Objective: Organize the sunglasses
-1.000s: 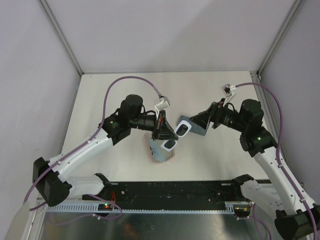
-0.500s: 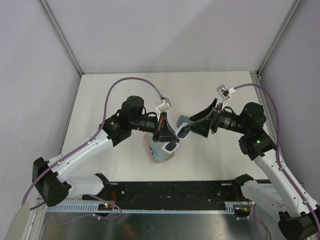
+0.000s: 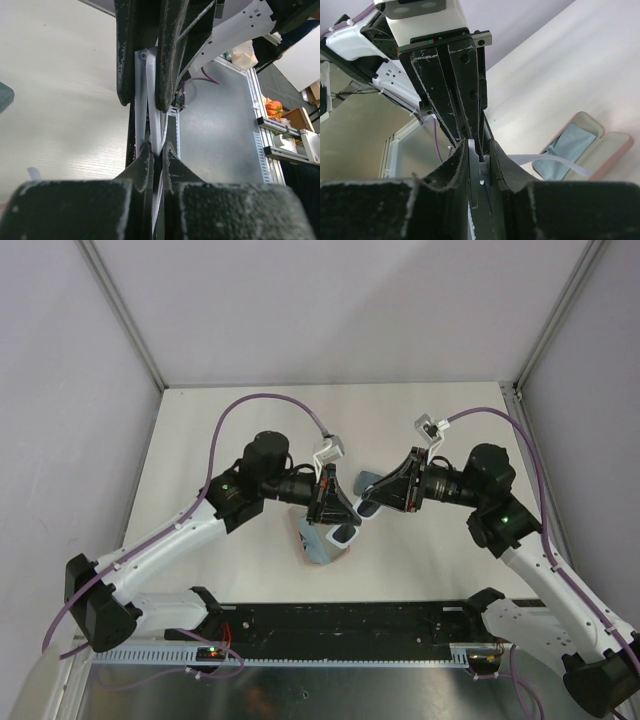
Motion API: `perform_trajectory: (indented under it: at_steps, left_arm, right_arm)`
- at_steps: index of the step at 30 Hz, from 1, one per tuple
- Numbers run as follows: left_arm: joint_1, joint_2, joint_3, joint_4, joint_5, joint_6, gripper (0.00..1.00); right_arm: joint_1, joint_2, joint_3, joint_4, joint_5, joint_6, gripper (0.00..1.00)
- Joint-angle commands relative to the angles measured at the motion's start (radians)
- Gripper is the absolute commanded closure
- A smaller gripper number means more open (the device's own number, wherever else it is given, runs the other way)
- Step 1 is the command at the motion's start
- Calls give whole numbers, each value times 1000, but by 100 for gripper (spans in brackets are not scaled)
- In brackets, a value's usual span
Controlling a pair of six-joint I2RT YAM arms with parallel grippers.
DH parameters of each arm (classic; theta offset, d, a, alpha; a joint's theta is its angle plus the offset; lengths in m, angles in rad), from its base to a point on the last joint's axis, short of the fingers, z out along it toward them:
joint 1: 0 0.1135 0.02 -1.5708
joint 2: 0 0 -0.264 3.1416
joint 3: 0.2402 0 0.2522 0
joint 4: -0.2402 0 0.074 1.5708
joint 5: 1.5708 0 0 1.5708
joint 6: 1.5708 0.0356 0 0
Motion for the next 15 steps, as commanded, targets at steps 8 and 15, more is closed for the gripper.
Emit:
perform_trajectory:
  at_steps: [8, 15]
  left_arm:
    - [6, -81, 12, 43, -118, -28, 42]
    - [194, -208, -48, 42, -158, -133, 23]
  right_arm:
    - [-12, -13, 2, -56, 58, -32, 100]
    - [-27, -29, 2, -126, 82, -77, 100]
